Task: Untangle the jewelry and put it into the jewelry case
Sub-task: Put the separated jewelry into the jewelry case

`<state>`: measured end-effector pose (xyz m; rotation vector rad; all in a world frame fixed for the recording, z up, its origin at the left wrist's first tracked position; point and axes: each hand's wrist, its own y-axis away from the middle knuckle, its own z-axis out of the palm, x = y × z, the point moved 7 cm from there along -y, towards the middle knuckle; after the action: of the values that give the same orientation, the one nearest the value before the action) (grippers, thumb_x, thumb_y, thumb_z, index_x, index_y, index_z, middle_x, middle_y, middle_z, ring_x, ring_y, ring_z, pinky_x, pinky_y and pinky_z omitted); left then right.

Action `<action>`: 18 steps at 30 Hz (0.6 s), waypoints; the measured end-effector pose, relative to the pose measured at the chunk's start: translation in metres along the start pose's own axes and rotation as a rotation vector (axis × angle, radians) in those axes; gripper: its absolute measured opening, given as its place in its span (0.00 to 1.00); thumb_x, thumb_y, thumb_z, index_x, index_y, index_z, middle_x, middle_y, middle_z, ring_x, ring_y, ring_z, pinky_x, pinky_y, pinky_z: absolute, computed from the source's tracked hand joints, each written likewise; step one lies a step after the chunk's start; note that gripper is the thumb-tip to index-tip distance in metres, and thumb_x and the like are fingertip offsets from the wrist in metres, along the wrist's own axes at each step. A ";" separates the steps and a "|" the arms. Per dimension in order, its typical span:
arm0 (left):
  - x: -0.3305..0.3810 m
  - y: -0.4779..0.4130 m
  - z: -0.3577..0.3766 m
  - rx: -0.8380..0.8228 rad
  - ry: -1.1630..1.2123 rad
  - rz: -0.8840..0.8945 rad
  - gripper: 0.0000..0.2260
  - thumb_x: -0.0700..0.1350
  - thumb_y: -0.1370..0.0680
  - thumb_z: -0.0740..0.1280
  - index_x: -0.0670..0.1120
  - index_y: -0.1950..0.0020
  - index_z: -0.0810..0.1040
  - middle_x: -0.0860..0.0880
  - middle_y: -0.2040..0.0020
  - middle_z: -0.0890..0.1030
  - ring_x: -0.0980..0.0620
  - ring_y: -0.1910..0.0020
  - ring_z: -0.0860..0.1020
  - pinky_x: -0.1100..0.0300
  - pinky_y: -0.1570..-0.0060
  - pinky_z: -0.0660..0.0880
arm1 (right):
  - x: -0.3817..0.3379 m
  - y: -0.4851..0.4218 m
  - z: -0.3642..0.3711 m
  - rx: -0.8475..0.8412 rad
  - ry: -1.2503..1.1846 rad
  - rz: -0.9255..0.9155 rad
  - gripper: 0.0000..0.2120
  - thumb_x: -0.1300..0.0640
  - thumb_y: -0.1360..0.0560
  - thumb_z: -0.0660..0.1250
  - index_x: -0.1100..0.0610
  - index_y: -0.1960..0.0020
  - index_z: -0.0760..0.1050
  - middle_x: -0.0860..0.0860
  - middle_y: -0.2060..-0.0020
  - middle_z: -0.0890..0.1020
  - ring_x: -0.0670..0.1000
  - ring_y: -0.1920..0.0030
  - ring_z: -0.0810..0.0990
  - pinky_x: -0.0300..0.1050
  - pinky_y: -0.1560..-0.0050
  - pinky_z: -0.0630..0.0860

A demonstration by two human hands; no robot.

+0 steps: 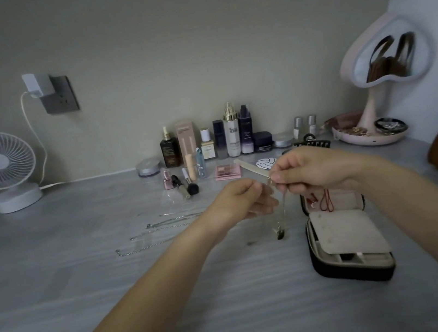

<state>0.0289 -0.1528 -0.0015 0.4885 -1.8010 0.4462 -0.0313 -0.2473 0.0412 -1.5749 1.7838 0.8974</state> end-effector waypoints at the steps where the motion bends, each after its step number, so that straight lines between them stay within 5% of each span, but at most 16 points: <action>1: 0.005 -0.003 0.006 -0.009 0.024 0.005 0.12 0.47 0.18 0.54 0.44 0.50 0.75 0.50 0.55 0.82 0.53 0.56 0.80 0.63 0.53 0.76 | 0.001 0.003 -0.005 0.010 -0.049 -0.004 0.12 0.57 0.21 0.58 0.59 0.61 0.72 0.48 0.79 0.69 0.44 0.78 0.63 0.33 0.78 0.60; 5: 0.020 -0.014 0.028 -0.043 0.061 0.027 0.16 0.52 0.18 0.53 0.44 0.49 0.76 0.50 0.56 0.81 0.52 0.54 0.79 0.52 0.45 0.72 | 0.005 0.017 -0.019 0.066 -0.152 -0.028 0.14 0.59 0.21 0.58 0.59 0.64 0.71 0.48 0.79 0.69 0.43 0.79 0.61 0.33 0.79 0.57; 9: 0.032 -0.023 0.040 -0.053 0.098 0.052 0.17 0.53 0.19 0.54 0.45 0.47 0.77 0.51 0.54 0.81 0.55 0.53 0.78 0.53 0.42 0.72 | 0.013 0.029 -0.037 0.153 -0.258 -0.022 0.14 0.61 0.21 0.58 0.58 0.65 0.70 0.45 0.79 0.69 0.42 0.81 0.58 0.34 0.79 0.54; 18: 0.067 -0.050 0.055 -0.072 0.119 0.126 0.10 0.46 0.20 0.60 0.48 0.59 0.76 0.48 0.56 0.77 0.53 0.54 0.75 0.61 0.54 0.72 | 0.029 0.055 -0.078 0.341 -0.370 -0.011 0.11 0.62 0.22 0.59 0.59 0.62 0.71 0.51 0.72 0.68 0.42 0.80 0.59 0.33 0.80 0.54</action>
<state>-0.0052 -0.2310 0.0508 0.2930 -1.7320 0.4857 -0.0896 -0.3228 0.0704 -1.1203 1.5630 0.7707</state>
